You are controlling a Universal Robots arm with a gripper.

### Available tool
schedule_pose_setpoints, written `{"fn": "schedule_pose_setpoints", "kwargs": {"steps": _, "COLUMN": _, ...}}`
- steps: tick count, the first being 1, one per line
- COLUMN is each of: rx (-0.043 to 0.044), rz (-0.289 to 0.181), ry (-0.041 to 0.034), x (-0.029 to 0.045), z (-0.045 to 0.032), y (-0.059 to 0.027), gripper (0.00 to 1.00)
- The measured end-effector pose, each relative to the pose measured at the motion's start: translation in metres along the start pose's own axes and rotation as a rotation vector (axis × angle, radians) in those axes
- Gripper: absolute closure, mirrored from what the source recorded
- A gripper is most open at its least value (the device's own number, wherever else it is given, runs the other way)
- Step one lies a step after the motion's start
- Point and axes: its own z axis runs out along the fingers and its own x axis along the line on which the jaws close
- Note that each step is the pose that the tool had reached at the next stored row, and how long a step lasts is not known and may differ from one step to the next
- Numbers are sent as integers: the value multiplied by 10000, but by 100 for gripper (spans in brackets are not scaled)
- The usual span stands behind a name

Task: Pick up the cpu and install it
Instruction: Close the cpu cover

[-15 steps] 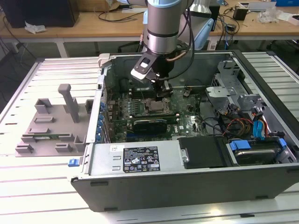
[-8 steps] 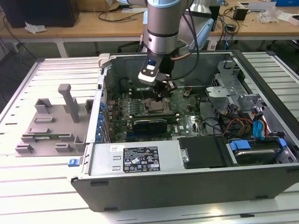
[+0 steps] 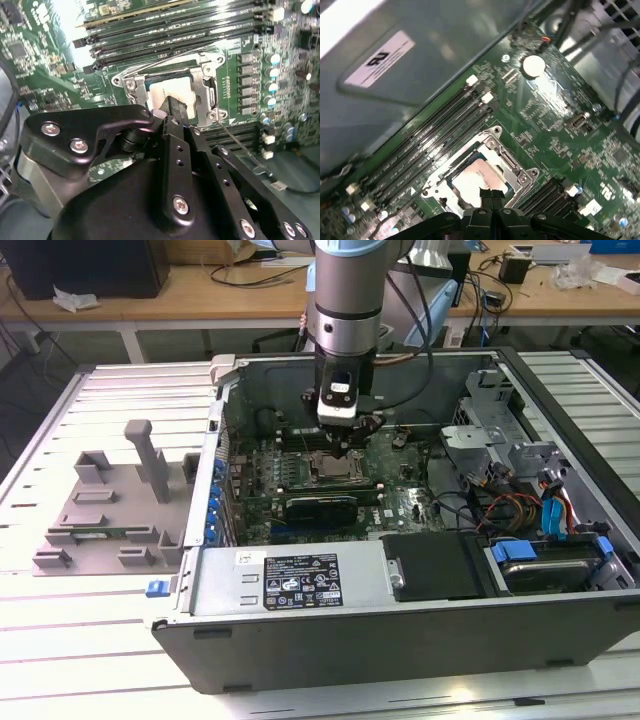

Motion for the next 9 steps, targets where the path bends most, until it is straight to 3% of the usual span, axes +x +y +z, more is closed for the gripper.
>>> {"fn": "schedule_pose_setpoints", "kwargs": {"steps": 2, "rx": -3, "rz": -522, "ry": -10, "x": 0, "z": 1, "y": 0, "gripper": 89}}
{"fn": "schedule_pose_setpoints", "kwargs": {"steps": 5, "rx": -7, "rz": -1913, "ry": -35, "x": 0, "z": 2, "y": 0, "gripper": 89}}
{"fn": "schedule_pose_setpoints", "kwargs": {"steps": 7, "rx": -9, "rz": -2369, "ry": -44, "x": 0, "z": 4, "y": 0, "gripper": 89}}
{"fn": "schedule_pose_setpoints", "kwargs": {"steps": 9, "rx": -12, "rz": -3274, "ry": -60, "x": 0, "z": 9, "y": 0, "gripper": 89}}
